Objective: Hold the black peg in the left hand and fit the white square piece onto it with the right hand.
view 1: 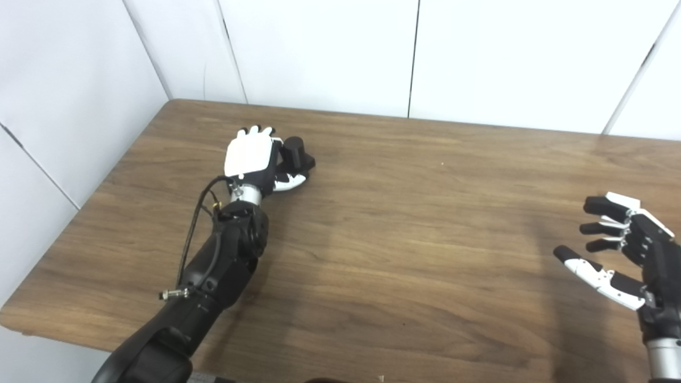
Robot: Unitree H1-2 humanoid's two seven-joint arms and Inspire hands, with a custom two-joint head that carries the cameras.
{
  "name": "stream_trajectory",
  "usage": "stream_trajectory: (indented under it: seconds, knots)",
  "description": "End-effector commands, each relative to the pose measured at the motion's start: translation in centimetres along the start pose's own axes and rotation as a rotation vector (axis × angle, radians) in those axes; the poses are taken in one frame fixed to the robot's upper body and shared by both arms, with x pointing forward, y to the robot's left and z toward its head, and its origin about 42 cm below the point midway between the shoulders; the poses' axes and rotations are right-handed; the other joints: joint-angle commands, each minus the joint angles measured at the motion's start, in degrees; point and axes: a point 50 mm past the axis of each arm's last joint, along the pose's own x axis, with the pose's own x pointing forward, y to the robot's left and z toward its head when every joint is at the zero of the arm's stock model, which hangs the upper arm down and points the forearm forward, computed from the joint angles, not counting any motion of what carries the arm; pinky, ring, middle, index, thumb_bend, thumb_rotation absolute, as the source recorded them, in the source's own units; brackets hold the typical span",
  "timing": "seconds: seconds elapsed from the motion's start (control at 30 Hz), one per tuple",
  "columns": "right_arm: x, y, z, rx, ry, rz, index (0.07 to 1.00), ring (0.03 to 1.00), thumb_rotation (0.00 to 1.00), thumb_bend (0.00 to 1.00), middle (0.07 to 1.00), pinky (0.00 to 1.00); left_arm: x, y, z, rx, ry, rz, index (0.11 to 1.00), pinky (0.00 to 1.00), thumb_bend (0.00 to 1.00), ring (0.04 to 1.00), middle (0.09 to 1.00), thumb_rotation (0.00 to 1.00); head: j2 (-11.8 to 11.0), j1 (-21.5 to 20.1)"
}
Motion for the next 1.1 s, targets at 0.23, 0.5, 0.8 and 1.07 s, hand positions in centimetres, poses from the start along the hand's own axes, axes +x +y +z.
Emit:
stream_trajectory:
  seconds: [0.23, 0.5, 0.8, 1.07]
  knots:
    - [-0.9, -0.4, 0.7, 0.011, -0.043, -0.040, 0.683, 0.625, 0.00, 0.53, 0.724, 0.50, -0.2, -0.5, -0.5, -0.019, -0.027, -0.101, 0.527, 1.00, 0.71, 0.958, 0.894, 0.29, 0.3, -0.1]
    - [-1.0, -0.2, 0.7, 0.016, -0.040, -0.041, 0.682, 0.634, 0.00, 0.52, 0.728, 0.51, -0.9, -0.3, -0.3, -0.143, -0.060, -0.105, 0.484, 1.00, 0.52, 0.945, 0.875, 0.07, 0.4, 0.0]
    - [-0.9, -0.1, 0.6, 0.009, -0.043, -0.039, 0.683, 0.634, 0.00, 0.52, 0.729, 0.51, -1.6, 0.6, 0.1, -0.266, -0.163, -0.111, 0.489, 1.00, 0.52, 0.959, 0.896, 0.07, 0.7, -0.1]
    - [-1.0, 0.0, 0.7, 0.011, -0.041, -0.038, 0.683, 0.638, 0.00, 0.52, 0.732, 0.51, -2.2, 0.5, 0.5, -0.310, -0.349, -0.130, 0.493, 1.00, 0.52, 0.971, 0.906, 0.08, 1.0, -1.0]
